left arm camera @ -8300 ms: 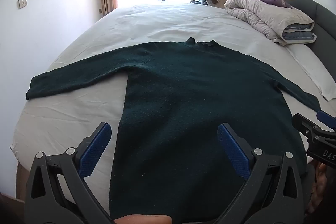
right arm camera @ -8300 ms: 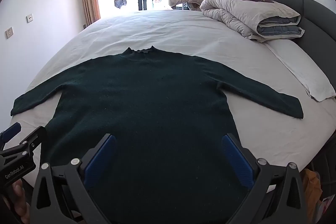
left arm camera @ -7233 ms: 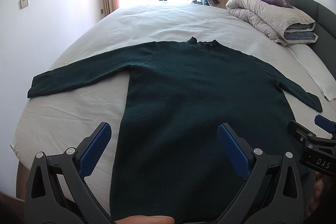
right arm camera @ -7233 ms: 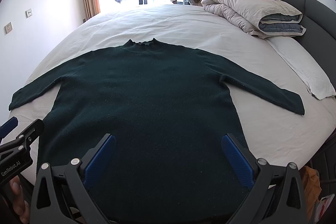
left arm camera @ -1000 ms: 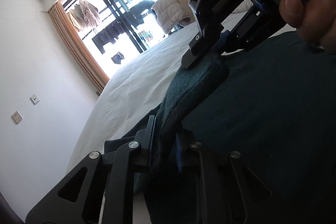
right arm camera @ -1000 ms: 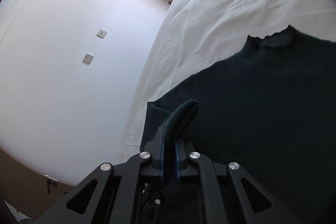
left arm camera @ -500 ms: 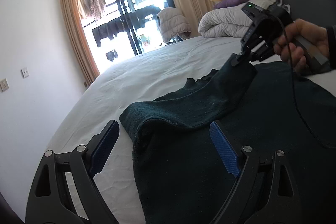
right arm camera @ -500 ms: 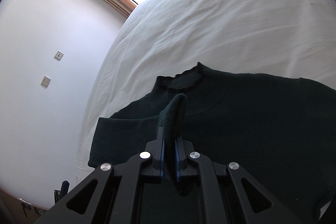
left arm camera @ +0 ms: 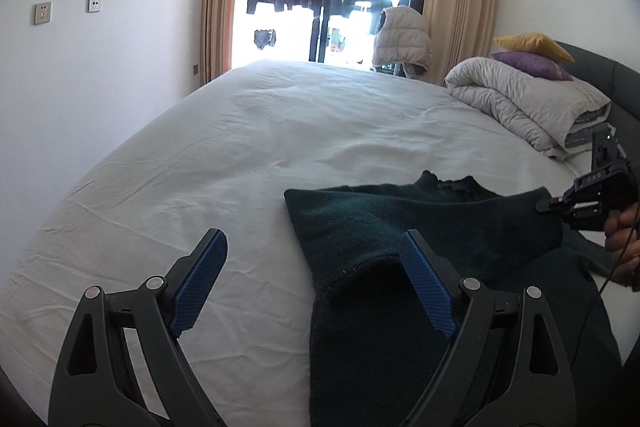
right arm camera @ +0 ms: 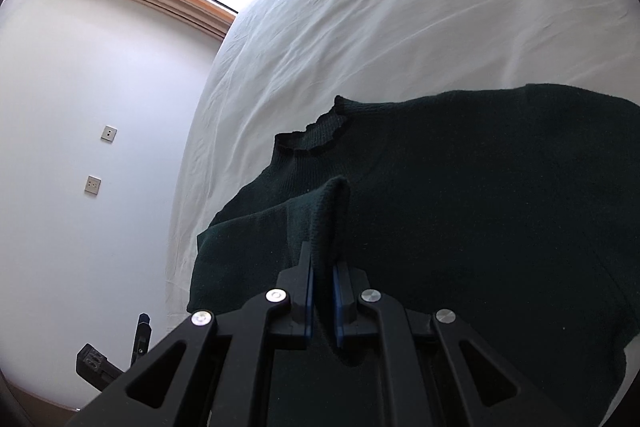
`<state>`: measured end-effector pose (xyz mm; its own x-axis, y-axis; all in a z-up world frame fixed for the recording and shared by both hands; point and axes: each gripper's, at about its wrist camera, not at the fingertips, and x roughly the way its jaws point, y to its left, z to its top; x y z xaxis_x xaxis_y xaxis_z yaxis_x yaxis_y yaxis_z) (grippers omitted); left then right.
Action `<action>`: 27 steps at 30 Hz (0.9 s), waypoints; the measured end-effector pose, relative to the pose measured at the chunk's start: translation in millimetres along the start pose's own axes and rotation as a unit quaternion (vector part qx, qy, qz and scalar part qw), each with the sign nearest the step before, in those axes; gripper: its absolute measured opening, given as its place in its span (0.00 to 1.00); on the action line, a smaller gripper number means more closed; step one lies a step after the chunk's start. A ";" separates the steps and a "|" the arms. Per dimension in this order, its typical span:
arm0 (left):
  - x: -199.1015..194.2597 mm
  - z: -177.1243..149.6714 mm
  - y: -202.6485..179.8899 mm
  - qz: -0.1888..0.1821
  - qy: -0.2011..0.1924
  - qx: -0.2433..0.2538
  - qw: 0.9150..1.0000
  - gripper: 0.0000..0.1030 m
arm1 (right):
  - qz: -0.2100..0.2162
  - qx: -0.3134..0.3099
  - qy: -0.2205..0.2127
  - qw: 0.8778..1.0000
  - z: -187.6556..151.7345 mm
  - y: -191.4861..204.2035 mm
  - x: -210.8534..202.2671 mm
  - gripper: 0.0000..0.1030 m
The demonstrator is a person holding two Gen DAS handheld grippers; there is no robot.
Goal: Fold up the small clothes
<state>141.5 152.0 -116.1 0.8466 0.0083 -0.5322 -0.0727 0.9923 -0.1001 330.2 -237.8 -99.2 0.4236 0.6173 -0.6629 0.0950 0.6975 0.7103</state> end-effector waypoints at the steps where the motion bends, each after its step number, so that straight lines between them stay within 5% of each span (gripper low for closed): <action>1: 4.6 -5.6 -1.1 0.001 0.011 0.006 1.000 0.86 | -0.004 0.009 -0.002 1.000 0.8 -3.5 -3.6 0.08; 6: 59.6 -25.9 -11.2 0.010 0.098 0.022 0.995 0.85 | -0.049 0.070 0.004 0.996 0.9 -40.2 1.1 0.09; 8: 63.3 -19.5 -10.1 0.004 0.088 0.016 0.996 0.85 | -0.076 0.074 0.020 0.994 -2.5 -55.3 14.9 0.14; 10: 54.1 -12.1 -8.0 0.006 0.062 0.018 0.998 0.85 | -0.055 0.090 0.022 0.994 -8.5 -68.2 19.7 0.18; 14: 39.2 9.9 -8.5 -0.004 0.035 0.034 0.999 0.85 | 0.001 0.095 0.001 0.995 -17.3 -64.7 9.8 0.59; 16: 39.3 20.9 -14.8 -0.010 0.030 0.042 0.999 0.85 | -0.015 0.068 0.004 0.998 -21.9 -51.7 9.2 0.61; 19: 48.7 31.1 -26.7 -0.010 0.038 0.056 0.998 0.85 | -0.033 0.032 0.017 0.999 -28.1 -37.6 16.3 0.60; 21: 62.5 29.2 -33.6 0.002 0.055 0.066 0.996 0.82 | -0.050 0.021 0.017 0.998 -30.2 -34.5 18.8 0.51; 25: 101.2 4.5 -45.5 0.038 0.137 0.115 0.983 0.43 | -0.063 0.029 0.018 0.997 -28.4 -47.4 16.8 0.18; 27: 108.8 -5.7 -41.8 0.042 0.147 0.121 0.981 0.41 | -0.074 0.020 0.013 0.997 -24.6 -53.0 13.5 0.12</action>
<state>233.7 110.8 -174.7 0.6521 0.0907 -0.7526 0.0219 0.9901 0.1384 308.7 -257.5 -151.6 0.3785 0.5183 -0.7669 0.1912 0.7668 0.6127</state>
